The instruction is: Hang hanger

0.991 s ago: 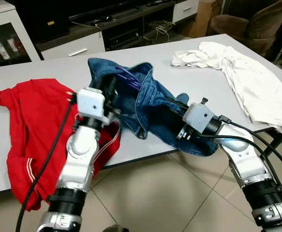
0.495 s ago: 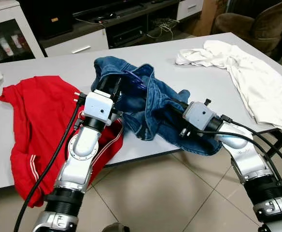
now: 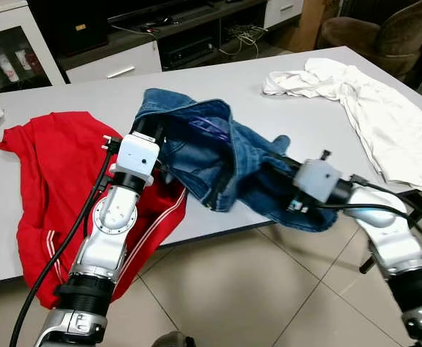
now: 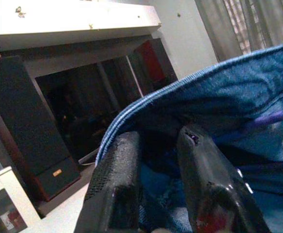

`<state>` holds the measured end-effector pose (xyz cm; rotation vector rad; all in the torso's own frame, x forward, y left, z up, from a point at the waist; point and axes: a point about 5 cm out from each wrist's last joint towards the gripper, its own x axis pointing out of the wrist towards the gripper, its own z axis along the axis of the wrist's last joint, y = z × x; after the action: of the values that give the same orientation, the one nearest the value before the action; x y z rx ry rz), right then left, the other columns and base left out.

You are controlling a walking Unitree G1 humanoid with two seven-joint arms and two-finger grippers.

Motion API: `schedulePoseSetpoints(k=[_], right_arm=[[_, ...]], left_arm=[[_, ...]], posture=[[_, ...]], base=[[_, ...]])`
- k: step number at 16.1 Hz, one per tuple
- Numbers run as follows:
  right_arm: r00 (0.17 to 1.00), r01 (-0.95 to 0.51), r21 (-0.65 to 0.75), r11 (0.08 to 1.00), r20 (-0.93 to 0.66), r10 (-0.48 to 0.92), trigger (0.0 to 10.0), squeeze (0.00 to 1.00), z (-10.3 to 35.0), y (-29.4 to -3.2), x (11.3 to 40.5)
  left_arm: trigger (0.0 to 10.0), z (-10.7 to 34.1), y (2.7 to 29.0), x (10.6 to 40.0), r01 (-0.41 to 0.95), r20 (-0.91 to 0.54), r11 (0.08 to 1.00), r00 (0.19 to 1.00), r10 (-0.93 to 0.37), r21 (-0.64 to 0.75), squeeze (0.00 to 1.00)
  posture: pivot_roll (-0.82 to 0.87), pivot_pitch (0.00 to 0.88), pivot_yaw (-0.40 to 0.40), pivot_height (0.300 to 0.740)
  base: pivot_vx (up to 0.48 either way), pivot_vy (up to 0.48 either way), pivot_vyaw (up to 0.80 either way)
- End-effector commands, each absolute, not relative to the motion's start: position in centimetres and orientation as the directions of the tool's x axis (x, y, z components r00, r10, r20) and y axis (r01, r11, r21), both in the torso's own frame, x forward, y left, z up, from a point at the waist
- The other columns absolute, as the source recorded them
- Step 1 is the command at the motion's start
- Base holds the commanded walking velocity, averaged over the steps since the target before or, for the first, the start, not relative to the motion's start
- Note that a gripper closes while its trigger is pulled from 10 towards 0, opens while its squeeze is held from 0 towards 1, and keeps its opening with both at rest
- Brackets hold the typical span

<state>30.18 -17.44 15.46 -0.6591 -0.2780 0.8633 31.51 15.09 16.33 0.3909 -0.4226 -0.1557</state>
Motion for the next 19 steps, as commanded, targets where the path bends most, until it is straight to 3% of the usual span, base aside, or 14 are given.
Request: schedulePoseSetpoints(k=[1,9,19], right_arm=[[0.626,-0.610,-0.638,0.471,-0.023,0.779,10.0,0.00,15.6,-18.0,29.9],[0.516,-0.677,-0.636,0.371,-0.050,0.855,10.0,0.00,17.2,-20.7,29.0],[0.433,-0.760,-0.458,0.461,0.172,0.885,10.0,0.00,22.3,-21.7,29.8]], left_arm=[[10.0,16.8,15.0,31.9,0.056,0.380,0.911,0.897,-0.225,0.408,0.00],[10.0,16.5,15.4,32.1,0.061,0.351,0.906,0.909,-0.224,0.420,0.00],[10.0,15.2,15.1,32.1,0.117,0.282,0.899,0.926,-0.253,0.422,0.00]], posture=[[-0.05,0.000,0.074,0.736],[-0.04,0.000,0.082,0.736],[-0.03,0.000,0.091,0.736]], base=[[0.000,0.000,0.00],[0.000,0.000,0.00],[0.000,0.000,0.00]])
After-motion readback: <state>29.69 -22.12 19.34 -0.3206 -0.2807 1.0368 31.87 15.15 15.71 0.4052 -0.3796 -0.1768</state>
